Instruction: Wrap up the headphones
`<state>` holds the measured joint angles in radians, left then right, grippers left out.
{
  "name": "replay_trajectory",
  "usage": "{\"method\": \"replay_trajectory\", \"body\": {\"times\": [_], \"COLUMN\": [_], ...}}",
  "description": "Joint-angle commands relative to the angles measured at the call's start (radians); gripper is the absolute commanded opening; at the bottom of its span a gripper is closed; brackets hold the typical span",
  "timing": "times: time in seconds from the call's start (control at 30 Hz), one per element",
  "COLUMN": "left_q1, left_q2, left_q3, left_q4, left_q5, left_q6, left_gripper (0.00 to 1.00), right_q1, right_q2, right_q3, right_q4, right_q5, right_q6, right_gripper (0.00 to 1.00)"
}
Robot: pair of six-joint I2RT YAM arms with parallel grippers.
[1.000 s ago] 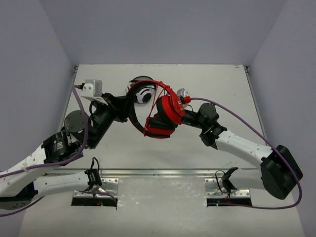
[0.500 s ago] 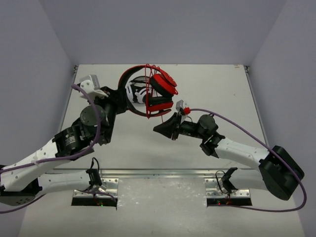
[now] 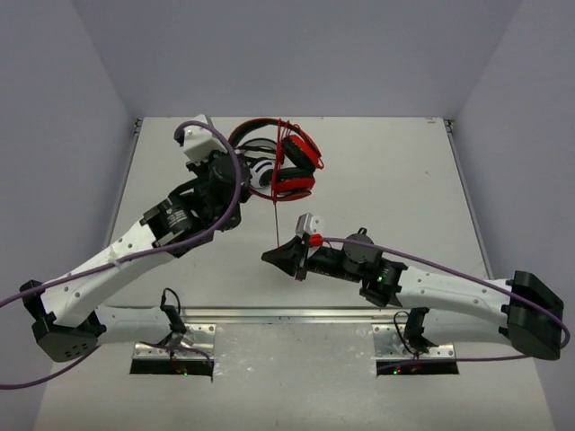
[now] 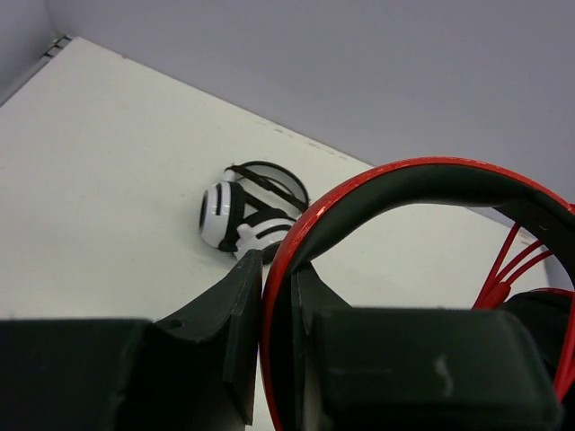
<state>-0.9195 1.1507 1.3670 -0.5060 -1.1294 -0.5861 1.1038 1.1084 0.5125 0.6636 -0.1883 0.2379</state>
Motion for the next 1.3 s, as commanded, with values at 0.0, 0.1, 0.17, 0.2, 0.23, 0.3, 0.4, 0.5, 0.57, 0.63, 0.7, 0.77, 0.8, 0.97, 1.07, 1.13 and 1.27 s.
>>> {"method": "replay_trajectory", "body": {"times": [0.0,0.1,0.17,0.2,0.23,0.3,0.4,0.5,0.57,0.63,0.7,0.77,0.8,0.97,1.07,1.13,1.27], "left_q1": [0.088,0.091,0.090,0.091,0.091,0.091,0.090,0.085,0.079,0.077,0.076,0.076,0.076,0.058,0.048,0.047,0.047], "left_q2": [0.035,0.066,0.061,0.057,0.044,0.026,-0.022,-0.069,-0.108,-0.129,-0.144,-0.147,-0.147,-0.123,-0.112,-0.106,-0.108], "left_q3": [0.058,0.018,-0.058,-0.084,-0.142,-0.201,-0.319,-0.439,-0.523,-0.565,-0.614,-0.641,-0.657,-0.671,-0.695,-0.718,-0.755], "left_q4": [0.070,0.063,0.070,0.072,0.073,0.092,0.162,0.297,0.351,0.428,0.480,0.538,0.546,0.543,0.558,0.566,0.600], "left_q5": [-0.010,-0.033,-0.033,-0.021,-0.009,0.019,0.058,0.123,0.163,0.252,0.330,0.420,0.453,0.568,0.623,0.646,0.720], "left_q6": [-0.115,-0.112,-0.135,-0.165,-0.179,-0.207,-0.163,-0.041,0.003,0.075,0.138,0.184,0.219,0.284,0.315,0.318,0.345], "left_gripper": [0.00,0.00,0.00,0.00,0.01,0.00,0.00,0.00,0.00,0.00,0.00,0.00,0.00,0.00,0.00,0.00,0.00], "right_q1": [0.088,0.133,0.136,0.137,0.137,0.137,0.136,0.136,0.136,0.137,0.137,0.137,0.137,0.137,0.137,0.136,0.131], "right_q2": [0.013,0.007,0.013,0.030,0.039,0.050,0.053,0.083,0.111,0.129,0.156,0.176,0.180,0.183,0.171,0.160,0.148], "right_q3": [0.104,0.159,0.236,0.300,0.323,0.362,0.440,0.538,0.579,0.627,0.649,0.661,0.666,0.687,0.678,0.669,0.624], "right_q4": [-0.212,-0.344,-0.489,-0.540,-0.580,-0.663,-0.798,-0.961,-1.051,-1.105,-1.168,-1.211,-1.223,-1.306,-1.352,-1.374,-1.386], "right_q5": [0.117,0.187,0.228,0.242,0.281,0.314,0.354,0.360,0.346,0.325,0.277,0.262,0.268,0.285,0.267,0.268,0.286], "right_q6": [-0.100,-0.146,-0.150,-0.155,-0.158,-0.184,-0.229,-0.291,-0.336,-0.380,-0.420,-0.460,-0.468,-0.509,-0.540,-0.560,-0.592], "right_gripper": [0.01,0.01,0.01,0.01,0.01,0.01,0.01,0.01,0.01,0.01,0.01,0.01,0.01,0.04,0.02,0.02,0.05]}}
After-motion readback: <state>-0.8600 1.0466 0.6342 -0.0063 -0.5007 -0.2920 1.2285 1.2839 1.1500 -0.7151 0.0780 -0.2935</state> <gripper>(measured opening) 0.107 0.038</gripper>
